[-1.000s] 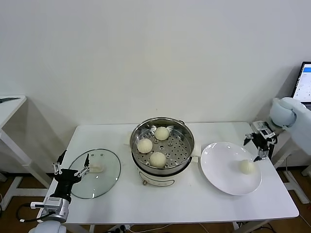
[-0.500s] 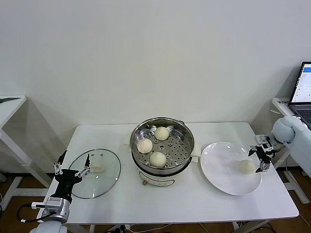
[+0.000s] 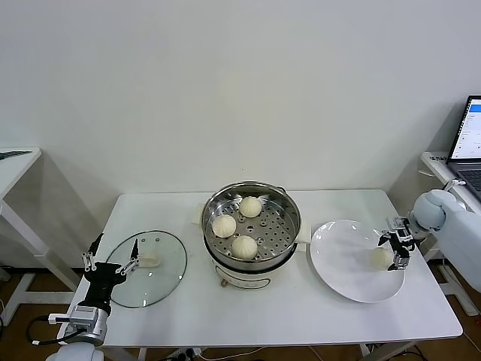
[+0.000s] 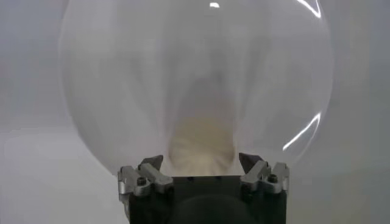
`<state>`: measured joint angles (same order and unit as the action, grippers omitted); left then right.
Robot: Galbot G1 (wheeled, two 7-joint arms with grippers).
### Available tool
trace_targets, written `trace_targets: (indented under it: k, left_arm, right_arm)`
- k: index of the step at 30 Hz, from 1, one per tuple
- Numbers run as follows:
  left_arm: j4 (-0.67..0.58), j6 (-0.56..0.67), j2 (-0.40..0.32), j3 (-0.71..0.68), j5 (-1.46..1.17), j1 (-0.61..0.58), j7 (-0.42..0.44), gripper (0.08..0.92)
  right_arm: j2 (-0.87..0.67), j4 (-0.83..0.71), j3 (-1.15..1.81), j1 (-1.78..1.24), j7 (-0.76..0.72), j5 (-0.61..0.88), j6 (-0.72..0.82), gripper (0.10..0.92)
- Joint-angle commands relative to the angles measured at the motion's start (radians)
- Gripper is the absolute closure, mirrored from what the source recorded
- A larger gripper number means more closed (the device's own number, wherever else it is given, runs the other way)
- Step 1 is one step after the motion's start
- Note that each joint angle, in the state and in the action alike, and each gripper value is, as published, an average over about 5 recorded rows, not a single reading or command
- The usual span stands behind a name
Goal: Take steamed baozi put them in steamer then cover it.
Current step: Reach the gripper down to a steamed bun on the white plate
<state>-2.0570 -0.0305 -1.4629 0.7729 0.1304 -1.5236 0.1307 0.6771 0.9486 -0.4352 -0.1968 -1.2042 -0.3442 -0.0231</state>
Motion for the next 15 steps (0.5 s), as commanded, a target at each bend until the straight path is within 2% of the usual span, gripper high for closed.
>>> trace_targets:
  k: [1, 5, 12, 15]
  left_arm:
    - [0.003, 0.000, -0.001, -0.003, 0.001, 0.002, 0.000, 0.177]
    - [0.004, 0.001, -0.002, -0.004, 0.002, 0.003, 0.000, 0.177]
    - [0.003, -0.001, -0.001, -0.005, 0.002, 0.004, 0.000, 0.177]
    - [0.003, -0.001, 0.000, -0.005, 0.002, 0.004, 0.000, 0.177]
  right_arm:
    - [0.013, -0.012, 0.022, -0.021, 0.010, -0.017, 0.000, 0.203]
    - [0.013, -0.014, 0.023, -0.020, 0.007, -0.017, 0.000, 0.212]
    - [0.016, -0.014, 0.022, -0.018, 0.002, -0.017, 0.000, 0.338]
    - [0.013, -0.009, 0.021, -0.014, -0.002, -0.010, 0.001, 0.354]
